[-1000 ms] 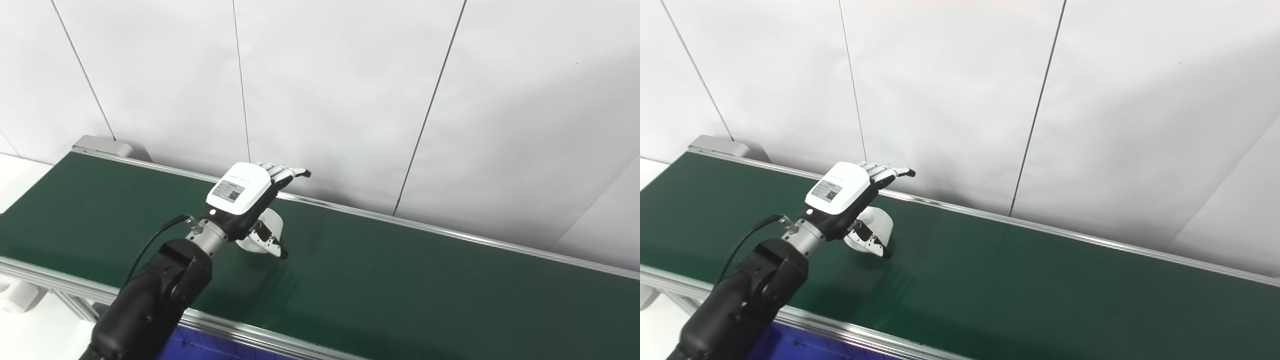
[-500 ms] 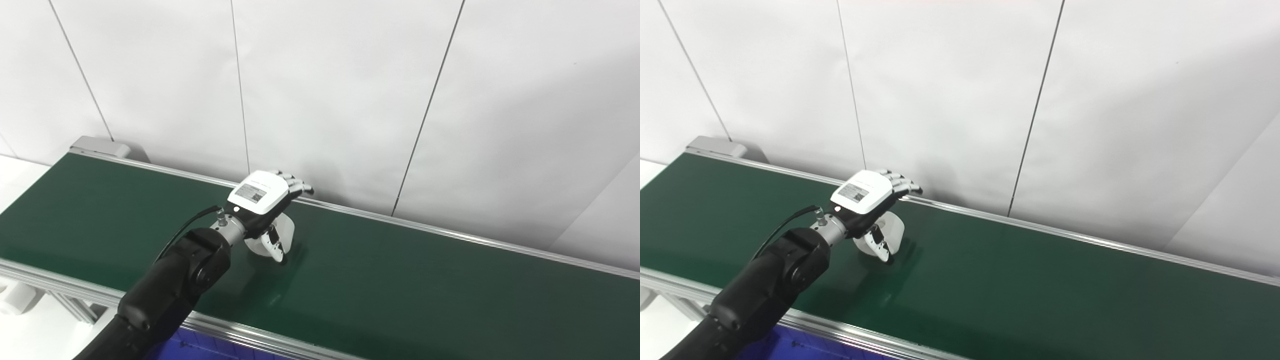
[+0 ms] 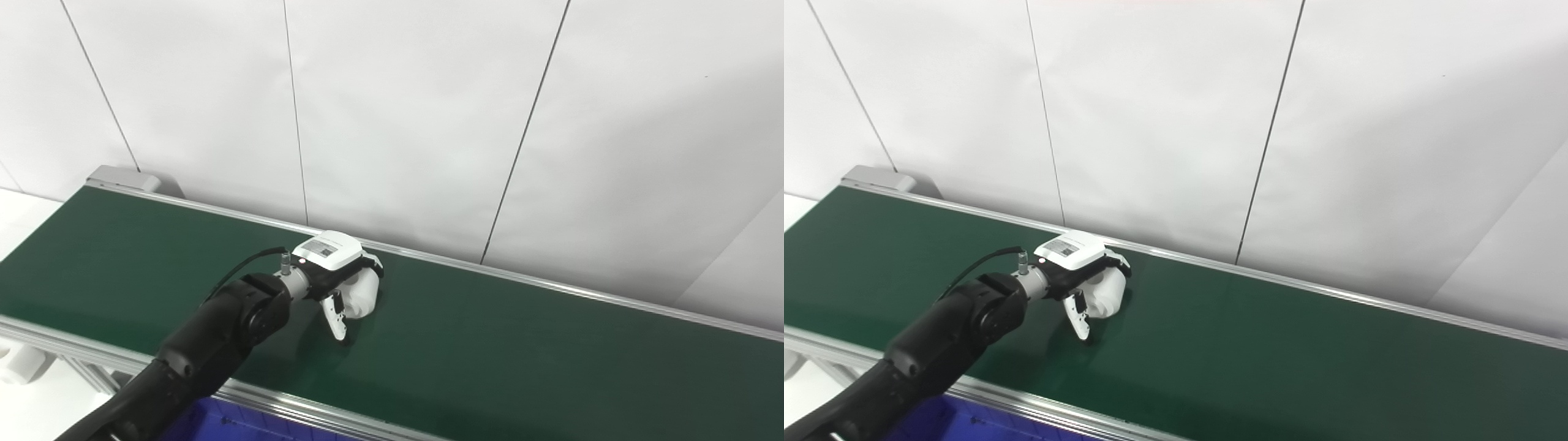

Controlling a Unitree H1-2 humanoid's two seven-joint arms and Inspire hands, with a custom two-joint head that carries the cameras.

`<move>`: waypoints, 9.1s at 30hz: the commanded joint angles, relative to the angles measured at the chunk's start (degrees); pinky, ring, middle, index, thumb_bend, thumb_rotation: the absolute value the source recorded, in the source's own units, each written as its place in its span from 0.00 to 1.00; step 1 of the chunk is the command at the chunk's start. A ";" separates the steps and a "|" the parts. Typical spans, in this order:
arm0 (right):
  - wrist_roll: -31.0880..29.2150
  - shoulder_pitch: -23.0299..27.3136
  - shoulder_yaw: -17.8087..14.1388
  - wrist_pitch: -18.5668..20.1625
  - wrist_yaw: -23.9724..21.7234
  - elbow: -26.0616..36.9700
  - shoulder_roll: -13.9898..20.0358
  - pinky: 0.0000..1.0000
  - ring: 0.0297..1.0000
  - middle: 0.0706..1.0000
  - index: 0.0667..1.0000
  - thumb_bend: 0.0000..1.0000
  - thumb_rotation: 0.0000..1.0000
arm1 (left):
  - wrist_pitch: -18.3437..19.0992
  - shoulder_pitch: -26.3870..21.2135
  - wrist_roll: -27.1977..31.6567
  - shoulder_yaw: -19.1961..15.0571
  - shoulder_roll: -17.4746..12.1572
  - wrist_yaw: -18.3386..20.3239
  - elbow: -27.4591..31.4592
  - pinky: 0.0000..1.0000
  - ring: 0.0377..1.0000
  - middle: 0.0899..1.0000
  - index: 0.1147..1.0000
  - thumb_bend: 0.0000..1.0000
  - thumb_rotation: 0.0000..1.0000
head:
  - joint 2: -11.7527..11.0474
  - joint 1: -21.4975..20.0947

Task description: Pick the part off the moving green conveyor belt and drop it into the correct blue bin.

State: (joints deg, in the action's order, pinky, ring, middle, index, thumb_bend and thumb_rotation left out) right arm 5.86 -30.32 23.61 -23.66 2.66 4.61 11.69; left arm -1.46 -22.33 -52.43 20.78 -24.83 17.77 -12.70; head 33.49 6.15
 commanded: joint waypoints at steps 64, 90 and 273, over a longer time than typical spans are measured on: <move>-10.23 -3.07 -9.46 10.65 -12.32 20.73 1.92 0.85 0.87 0.88 0.84 1.00 0.97 | -9.22 57.28 -3.58 -3.12 12.53 -7.41 50.93 0.38 0.41 0.43 0.43 0.52 0.00 | 21.47 13.78; -8.81 -0.97 -8.33 12.44 -13.85 20.59 -0.33 0.82 0.83 0.88 0.82 0.99 0.97 | -4.31 48.53 -16.27 -2.59 14.82 -4.98 38.23 0.28 0.31 0.34 0.45 0.51 0.00 | 20.15 11.37; 10.46 -3.08 -4.32 11.81 3.81 12.73 -21.42 1.00 0.99 1.00 1.00 0.85 1.00 | -8.49 44.11 50.05 -1.78 15.82 -4.24 27.95 1.00 1.00 1.00 1.00 0.95 0.67 | 19.48 -32.88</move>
State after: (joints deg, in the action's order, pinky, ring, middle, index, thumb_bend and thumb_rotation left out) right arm 15.16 -33.02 17.63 -9.32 4.64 17.47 -4.92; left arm -6.94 22.11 -3.32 18.79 -8.55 12.70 15.37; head 53.61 -25.58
